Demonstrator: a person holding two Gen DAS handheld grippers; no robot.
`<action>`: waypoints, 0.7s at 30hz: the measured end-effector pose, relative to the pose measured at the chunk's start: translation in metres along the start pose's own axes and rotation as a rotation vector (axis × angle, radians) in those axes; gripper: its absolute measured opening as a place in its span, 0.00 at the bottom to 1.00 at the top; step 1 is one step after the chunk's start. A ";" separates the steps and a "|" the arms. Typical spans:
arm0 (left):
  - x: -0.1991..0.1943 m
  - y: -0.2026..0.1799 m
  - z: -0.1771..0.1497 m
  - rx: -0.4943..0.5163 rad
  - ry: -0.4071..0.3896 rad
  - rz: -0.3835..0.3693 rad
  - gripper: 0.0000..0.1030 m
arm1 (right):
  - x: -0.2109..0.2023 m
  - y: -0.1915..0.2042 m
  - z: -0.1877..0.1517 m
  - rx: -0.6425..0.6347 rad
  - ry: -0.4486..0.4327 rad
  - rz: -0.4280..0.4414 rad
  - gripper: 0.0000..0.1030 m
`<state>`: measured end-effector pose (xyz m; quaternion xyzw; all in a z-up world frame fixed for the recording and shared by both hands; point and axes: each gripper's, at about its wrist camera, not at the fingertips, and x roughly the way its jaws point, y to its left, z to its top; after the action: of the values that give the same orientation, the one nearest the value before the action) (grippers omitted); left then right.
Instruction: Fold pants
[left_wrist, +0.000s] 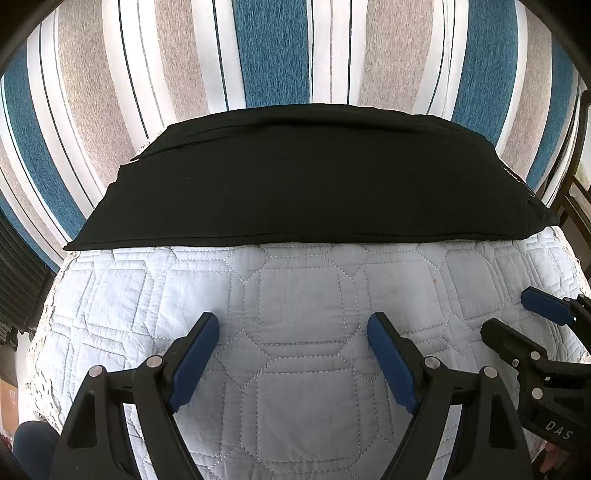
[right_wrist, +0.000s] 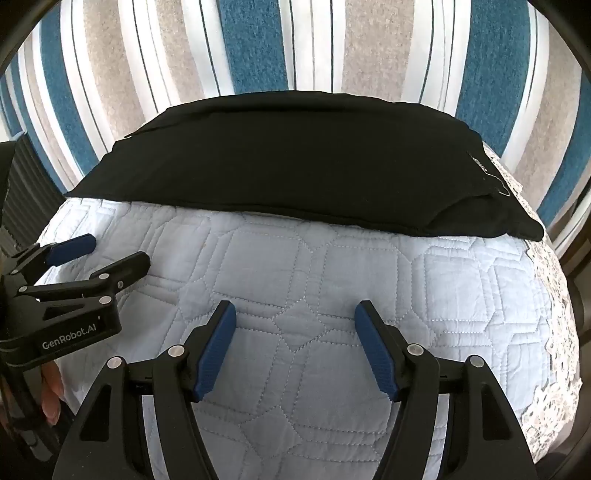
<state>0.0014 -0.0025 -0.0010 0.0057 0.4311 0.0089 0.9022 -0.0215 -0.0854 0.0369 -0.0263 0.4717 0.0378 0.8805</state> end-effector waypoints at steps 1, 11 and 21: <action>0.000 0.000 0.000 -0.001 -0.002 -0.001 0.82 | -0.001 0.000 -0.001 0.001 0.000 0.001 0.65; 0.001 0.000 -0.001 0.000 -0.004 0.002 0.82 | 0.000 -0.002 0.000 0.003 0.010 0.009 0.65; 0.001 0.001 -0.001 0.002 -0.006 0.000 0.82 | -0.001 -0.001 -0.002 -0.006 0.001 0.004 0.65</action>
<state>0.0009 -0.0015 -0.0021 0.0066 0.4283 0.0087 0.9036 -0.0234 -0.0867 0.0367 -0.0280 0.4720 0.0408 0.8802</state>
